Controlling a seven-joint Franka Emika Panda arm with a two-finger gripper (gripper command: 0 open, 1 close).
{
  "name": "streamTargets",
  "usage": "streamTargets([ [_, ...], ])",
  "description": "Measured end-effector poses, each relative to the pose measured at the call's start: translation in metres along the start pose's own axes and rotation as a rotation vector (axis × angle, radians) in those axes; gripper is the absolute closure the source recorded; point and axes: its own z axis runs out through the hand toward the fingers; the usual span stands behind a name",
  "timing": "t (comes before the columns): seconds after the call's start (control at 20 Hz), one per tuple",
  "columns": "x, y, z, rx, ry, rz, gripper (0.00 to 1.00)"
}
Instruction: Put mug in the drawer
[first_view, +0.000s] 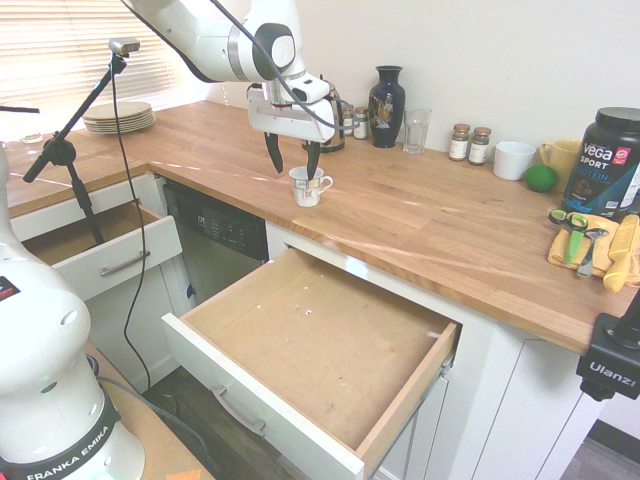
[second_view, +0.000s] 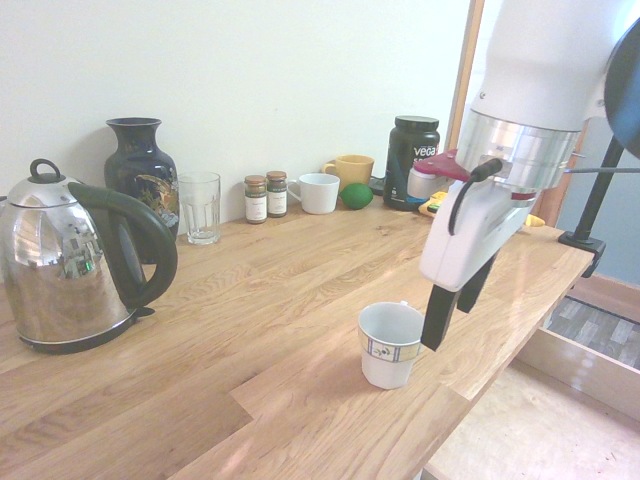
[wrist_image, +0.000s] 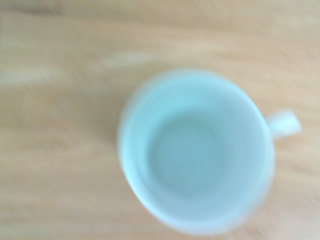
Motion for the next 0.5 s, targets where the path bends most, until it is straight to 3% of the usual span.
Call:
streamTargets([
  [0.5, 0.024, -0.059, 0.017, 0.003, -0.024, -0.022, 0.0],
])
